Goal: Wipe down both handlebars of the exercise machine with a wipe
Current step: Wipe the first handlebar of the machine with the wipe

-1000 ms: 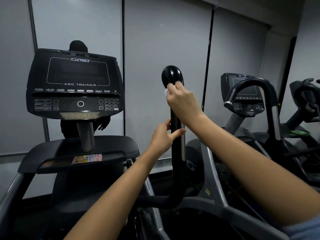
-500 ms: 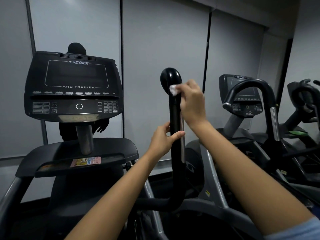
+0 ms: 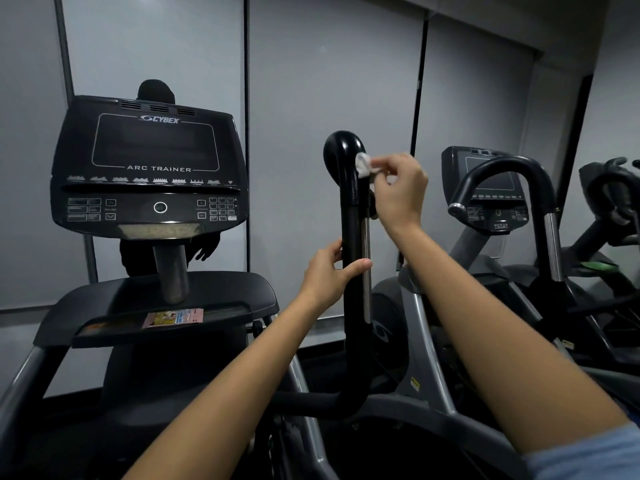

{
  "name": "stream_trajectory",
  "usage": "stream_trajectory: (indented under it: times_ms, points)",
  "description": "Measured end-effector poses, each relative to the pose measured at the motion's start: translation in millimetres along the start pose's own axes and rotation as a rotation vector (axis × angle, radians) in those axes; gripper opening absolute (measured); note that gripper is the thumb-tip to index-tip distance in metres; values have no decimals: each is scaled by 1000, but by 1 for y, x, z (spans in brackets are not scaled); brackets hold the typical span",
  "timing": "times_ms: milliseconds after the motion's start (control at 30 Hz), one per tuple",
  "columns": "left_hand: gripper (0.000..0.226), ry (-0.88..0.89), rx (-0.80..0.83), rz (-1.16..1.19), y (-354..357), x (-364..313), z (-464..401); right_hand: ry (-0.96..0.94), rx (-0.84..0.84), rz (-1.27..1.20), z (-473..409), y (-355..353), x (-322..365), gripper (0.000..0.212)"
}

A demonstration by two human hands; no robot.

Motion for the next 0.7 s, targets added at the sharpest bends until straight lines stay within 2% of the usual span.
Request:
stream_trajectory:
  times_ms: [100,267,467,567,700]
  points:
    - [57,-2,-2,21,0,2,0,58,5,-14,-15,9,6,28]
    - [69,-26,-2,34,1,4,0,53,120,27,29,-14,-21,17]
    - [60,-42,1,34,1,3,-2,558,198,-303,-6,1,-17,14]
    - [66,-54,3,27,0,1,-2,606,245,-289,-13,7,-10,19]
    - [62,-39,10,38,1,2,0,601,308,-318,13,-12,-14,11]
Point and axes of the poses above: each hand's wrist, its own z-axis away from the middle knuckle, its own y-axis out of the palm, x = y × z, the point moved 1 cm from there along -z, towards the middle knuckle, and after that the axes turned 12 degrees about y, right-handed, at the moved point
